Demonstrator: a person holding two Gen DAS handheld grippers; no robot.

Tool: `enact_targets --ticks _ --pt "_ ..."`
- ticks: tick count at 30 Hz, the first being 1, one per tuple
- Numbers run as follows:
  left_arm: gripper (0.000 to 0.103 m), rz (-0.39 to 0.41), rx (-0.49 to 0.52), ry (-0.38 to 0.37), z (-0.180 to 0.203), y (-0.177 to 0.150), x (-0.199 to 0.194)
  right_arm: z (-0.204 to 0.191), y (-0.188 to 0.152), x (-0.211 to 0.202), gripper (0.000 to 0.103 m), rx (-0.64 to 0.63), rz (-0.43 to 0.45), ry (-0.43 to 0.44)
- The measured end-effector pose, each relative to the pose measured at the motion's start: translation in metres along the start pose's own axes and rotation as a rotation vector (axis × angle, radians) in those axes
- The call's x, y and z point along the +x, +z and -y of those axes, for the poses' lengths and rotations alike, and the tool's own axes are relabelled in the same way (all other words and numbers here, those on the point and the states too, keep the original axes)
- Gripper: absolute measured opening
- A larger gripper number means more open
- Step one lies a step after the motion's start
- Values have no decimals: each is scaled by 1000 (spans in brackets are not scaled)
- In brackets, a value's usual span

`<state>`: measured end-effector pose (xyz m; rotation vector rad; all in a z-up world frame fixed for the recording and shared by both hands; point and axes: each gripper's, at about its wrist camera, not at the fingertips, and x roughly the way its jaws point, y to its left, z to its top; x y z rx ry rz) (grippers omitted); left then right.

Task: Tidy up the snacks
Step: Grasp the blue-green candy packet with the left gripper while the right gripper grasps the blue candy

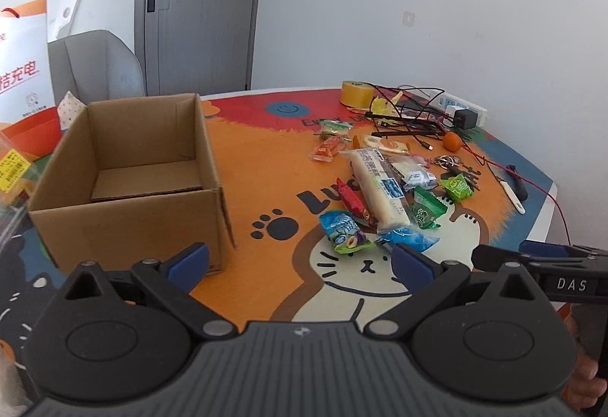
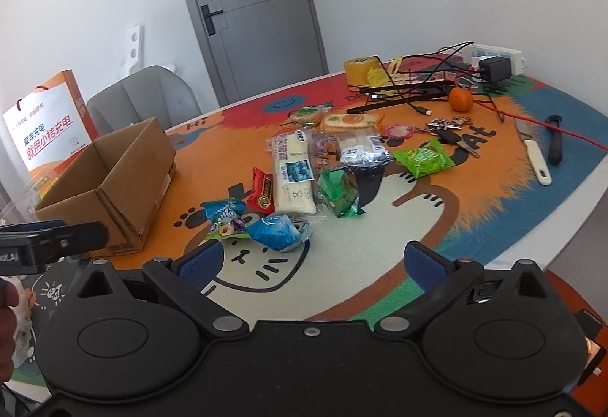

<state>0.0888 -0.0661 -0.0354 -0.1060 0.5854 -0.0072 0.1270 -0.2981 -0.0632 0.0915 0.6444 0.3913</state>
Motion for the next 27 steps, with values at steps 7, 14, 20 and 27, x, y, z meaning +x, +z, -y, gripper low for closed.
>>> enact_targets --ticks 7,14,20,27 --pt "102 -22 -32 20 7 1 26 12 -1 24 103 52 0 4" --pt "102 -43 -17 22 15 3 47 21 0 41 103 106 -16 48" --pt "99 -62 -13 18 20 2 65 21 1 57 92 123 -47 99" --pt "88 -65 -16 16 20 2 77 18 4 80 78 138 -84 149"
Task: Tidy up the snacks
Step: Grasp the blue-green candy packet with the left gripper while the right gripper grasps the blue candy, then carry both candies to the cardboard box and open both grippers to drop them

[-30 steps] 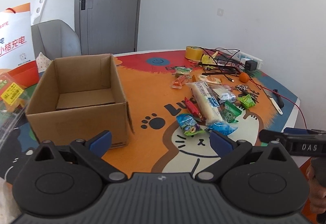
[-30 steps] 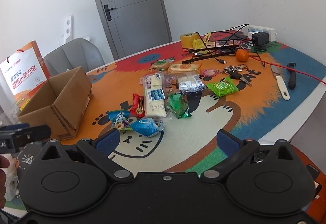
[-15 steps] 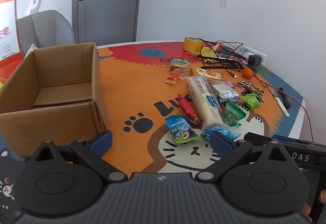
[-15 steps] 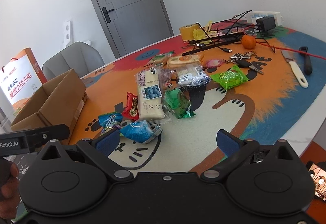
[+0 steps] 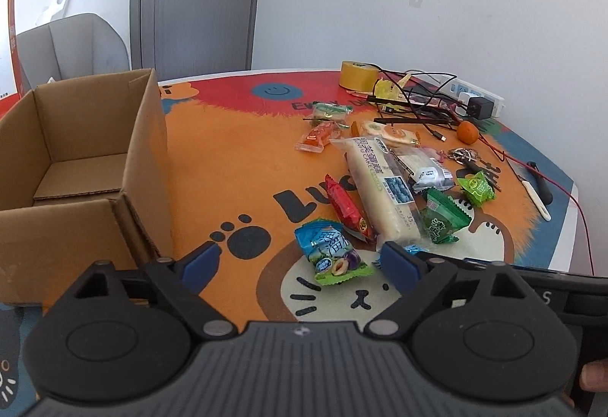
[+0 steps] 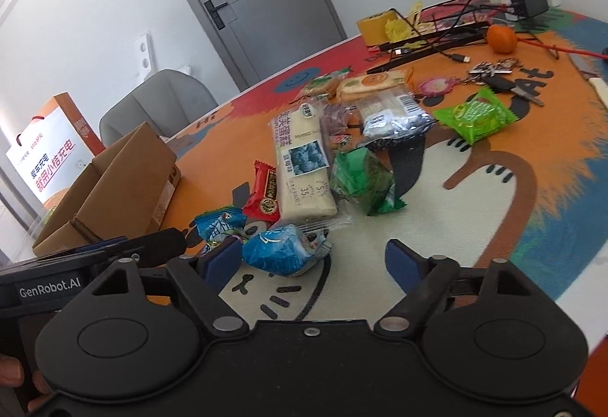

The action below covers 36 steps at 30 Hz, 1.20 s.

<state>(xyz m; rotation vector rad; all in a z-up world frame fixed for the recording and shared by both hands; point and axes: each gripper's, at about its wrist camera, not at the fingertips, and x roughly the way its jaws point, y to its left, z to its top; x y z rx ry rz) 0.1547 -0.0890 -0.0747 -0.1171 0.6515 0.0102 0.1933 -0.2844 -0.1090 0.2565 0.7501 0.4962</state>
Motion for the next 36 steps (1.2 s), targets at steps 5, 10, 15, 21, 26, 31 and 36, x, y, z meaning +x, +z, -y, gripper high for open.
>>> enact_targets --ticks 5,10,15,21,26,31,36 --pt "85 -15 -1 -13 2 2 9 0 1 7 44 -10 0 29" --pt "85 -26 1 -8 6 3 22 7 1 3 25 15 14 75" --pt "82 -42 7 -9 12 1 35 14 0 -4 22 38 34 67" --pt "72 -52 -11 -13 13 1 46 19 2 -14 20 58 70 28" --pt "45 -61 3 -6 15 -4 50 18 0 -19 20 55 100 8" --pt "31 -72 -38 -25 8 -3 43 16 -1 -16 19 75 95 13" --pt "27 -52 -50 -16 4 -4 30 8 1 -18 19 78 128 13"
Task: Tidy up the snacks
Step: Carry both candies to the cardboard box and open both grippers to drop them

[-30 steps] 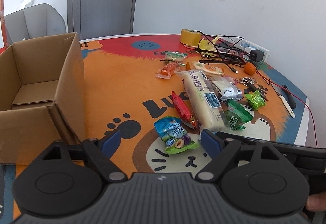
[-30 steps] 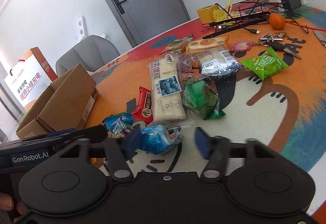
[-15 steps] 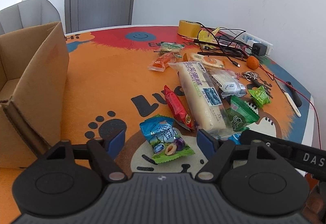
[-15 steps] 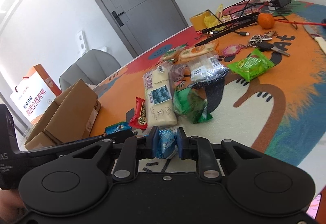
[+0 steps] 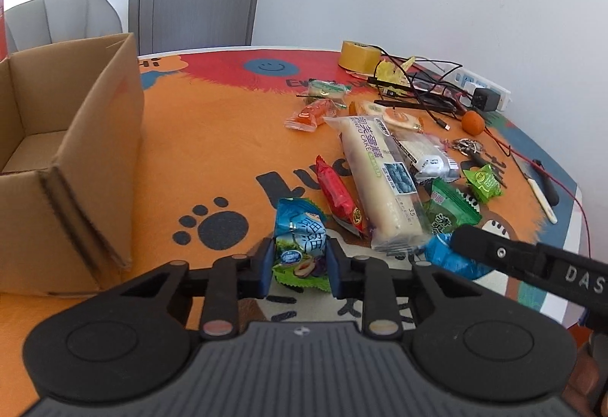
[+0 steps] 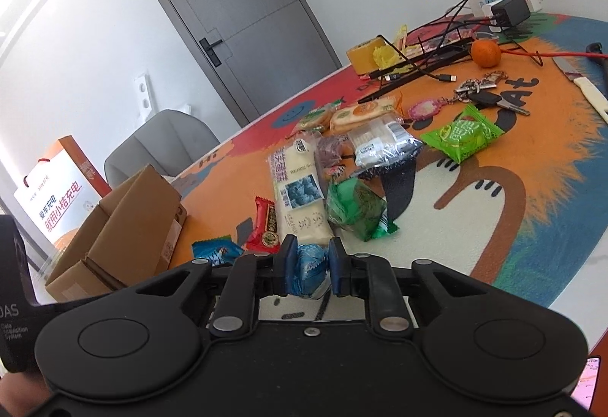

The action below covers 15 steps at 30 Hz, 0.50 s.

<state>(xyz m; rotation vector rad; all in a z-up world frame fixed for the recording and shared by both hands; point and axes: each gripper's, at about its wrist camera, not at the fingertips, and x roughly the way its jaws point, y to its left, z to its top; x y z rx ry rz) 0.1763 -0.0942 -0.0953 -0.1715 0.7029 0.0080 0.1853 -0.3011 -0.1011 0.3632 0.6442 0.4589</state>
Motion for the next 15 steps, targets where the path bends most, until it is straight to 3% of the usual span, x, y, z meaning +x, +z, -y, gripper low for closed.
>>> enact_targets --ticks 15 --pt "26 138 -8 33 -16 15 -70 -40 4 -5 19 -34 69 87"
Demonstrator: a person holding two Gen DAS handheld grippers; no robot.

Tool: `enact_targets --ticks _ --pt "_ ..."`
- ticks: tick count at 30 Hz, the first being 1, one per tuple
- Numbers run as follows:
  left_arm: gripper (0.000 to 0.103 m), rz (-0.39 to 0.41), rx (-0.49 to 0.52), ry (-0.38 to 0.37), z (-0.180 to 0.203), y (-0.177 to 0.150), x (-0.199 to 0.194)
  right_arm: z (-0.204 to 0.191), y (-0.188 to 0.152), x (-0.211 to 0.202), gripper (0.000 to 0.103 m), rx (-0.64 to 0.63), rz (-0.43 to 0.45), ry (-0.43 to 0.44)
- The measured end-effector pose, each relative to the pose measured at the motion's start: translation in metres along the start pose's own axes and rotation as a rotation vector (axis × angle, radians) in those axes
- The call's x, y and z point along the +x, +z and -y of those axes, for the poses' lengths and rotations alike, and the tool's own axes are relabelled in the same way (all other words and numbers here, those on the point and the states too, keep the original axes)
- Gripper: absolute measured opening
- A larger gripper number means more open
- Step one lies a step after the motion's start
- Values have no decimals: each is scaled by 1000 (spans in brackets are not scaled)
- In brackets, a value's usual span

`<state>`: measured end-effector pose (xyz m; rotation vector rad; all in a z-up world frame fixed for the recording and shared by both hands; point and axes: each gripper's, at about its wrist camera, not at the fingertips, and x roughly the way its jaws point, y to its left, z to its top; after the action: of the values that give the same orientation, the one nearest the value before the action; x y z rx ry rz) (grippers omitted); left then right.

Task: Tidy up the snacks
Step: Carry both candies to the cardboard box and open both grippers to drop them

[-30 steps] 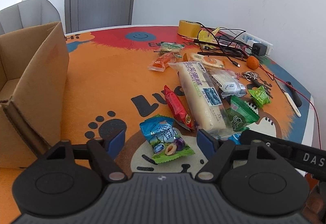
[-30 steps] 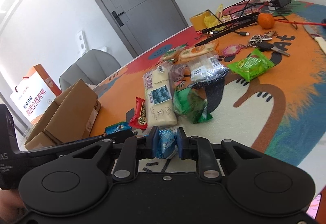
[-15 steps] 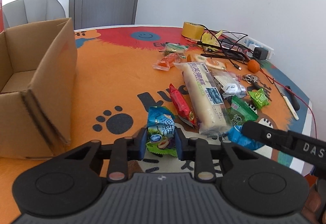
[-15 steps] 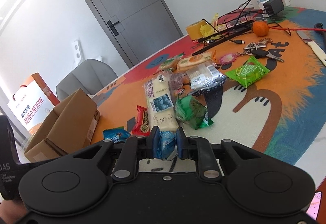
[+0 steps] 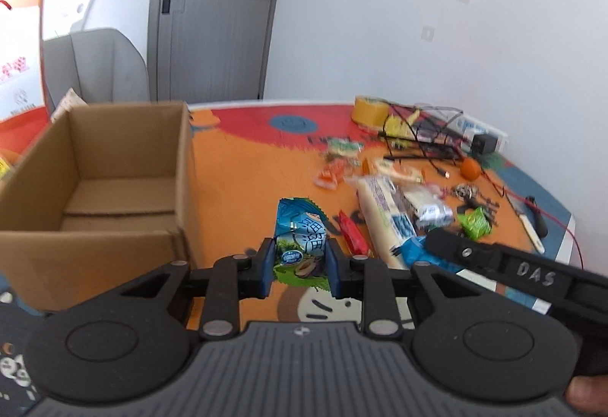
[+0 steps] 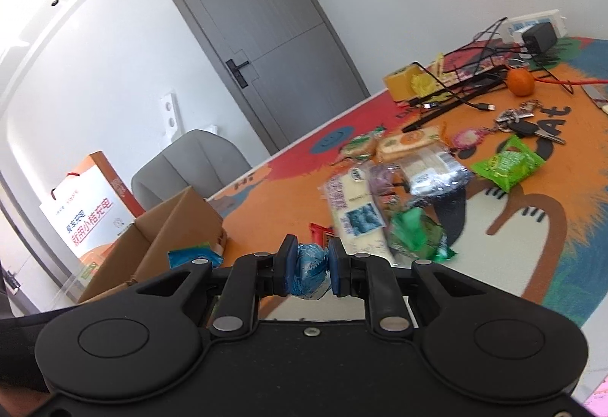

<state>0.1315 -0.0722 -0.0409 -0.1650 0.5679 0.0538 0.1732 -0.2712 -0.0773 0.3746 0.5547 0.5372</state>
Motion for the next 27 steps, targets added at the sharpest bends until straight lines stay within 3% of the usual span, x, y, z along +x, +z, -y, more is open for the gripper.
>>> enact_targets --ticks 12,27 --pt "26 93 -17 42 -21 20 -37 -47 9 5 19 -64 22 79" --pt "27 166 -80 161 -78 39 -60 -94 22 26 18 -124 45 149"
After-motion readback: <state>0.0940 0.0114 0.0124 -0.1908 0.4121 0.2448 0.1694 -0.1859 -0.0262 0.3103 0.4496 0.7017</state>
